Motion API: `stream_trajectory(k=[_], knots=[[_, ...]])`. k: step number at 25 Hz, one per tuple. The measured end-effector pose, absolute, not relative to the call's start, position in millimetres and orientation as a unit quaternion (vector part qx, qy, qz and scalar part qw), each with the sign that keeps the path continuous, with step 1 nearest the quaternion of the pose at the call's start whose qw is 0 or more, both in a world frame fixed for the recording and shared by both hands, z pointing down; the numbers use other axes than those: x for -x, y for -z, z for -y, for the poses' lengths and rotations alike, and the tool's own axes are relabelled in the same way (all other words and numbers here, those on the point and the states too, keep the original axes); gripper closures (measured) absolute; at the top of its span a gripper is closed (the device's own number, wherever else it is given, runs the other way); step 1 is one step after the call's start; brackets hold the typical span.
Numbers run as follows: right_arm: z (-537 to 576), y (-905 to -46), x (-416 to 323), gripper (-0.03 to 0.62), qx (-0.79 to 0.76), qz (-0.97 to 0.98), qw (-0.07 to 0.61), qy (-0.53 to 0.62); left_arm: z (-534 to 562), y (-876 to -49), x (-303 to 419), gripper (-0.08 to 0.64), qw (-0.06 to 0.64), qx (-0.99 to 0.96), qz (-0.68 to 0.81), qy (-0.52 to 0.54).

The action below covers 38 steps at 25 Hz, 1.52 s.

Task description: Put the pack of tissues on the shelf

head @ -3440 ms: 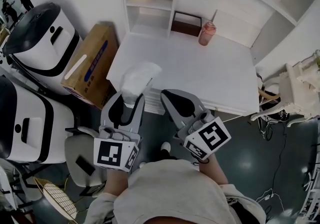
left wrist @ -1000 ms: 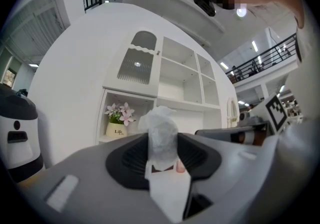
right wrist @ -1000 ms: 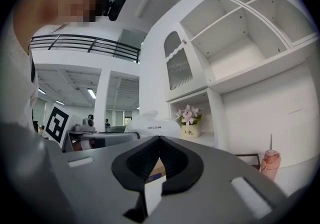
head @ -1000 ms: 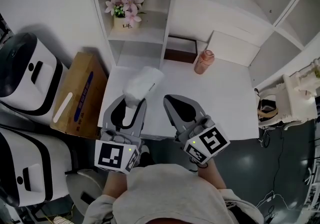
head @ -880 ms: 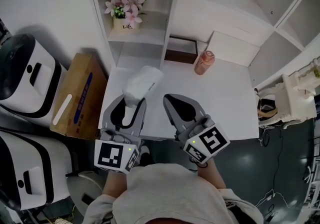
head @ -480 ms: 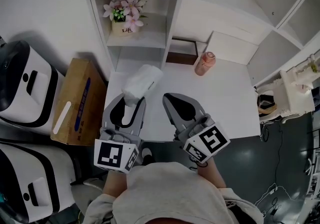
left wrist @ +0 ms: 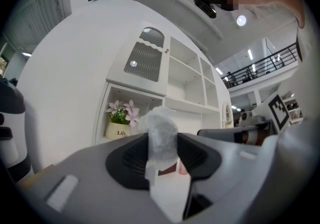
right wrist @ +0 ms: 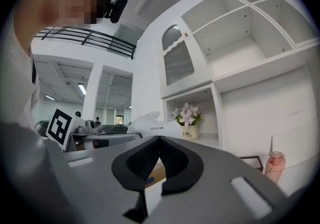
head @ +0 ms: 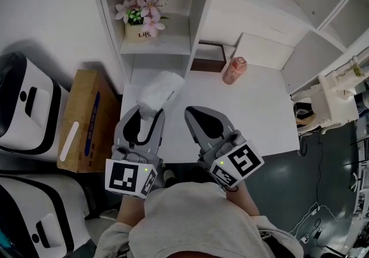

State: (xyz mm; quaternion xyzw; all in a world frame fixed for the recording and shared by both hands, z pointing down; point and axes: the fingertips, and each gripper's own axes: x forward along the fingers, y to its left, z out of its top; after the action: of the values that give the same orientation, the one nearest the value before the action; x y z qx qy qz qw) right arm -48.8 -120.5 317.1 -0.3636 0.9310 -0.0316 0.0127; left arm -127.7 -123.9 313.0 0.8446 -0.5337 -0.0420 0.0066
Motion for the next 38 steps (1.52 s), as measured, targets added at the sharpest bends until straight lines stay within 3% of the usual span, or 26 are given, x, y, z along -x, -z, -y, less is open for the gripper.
stream_trajectory(k=[38], knots=[[259.1, -323.1, 33.5, 0.592, 0.299, -0.953, -0.002, 0.048, 242.9, -322.2, 117.2, 0.403, 0.027, -0.796, 0.604, 0.026]])
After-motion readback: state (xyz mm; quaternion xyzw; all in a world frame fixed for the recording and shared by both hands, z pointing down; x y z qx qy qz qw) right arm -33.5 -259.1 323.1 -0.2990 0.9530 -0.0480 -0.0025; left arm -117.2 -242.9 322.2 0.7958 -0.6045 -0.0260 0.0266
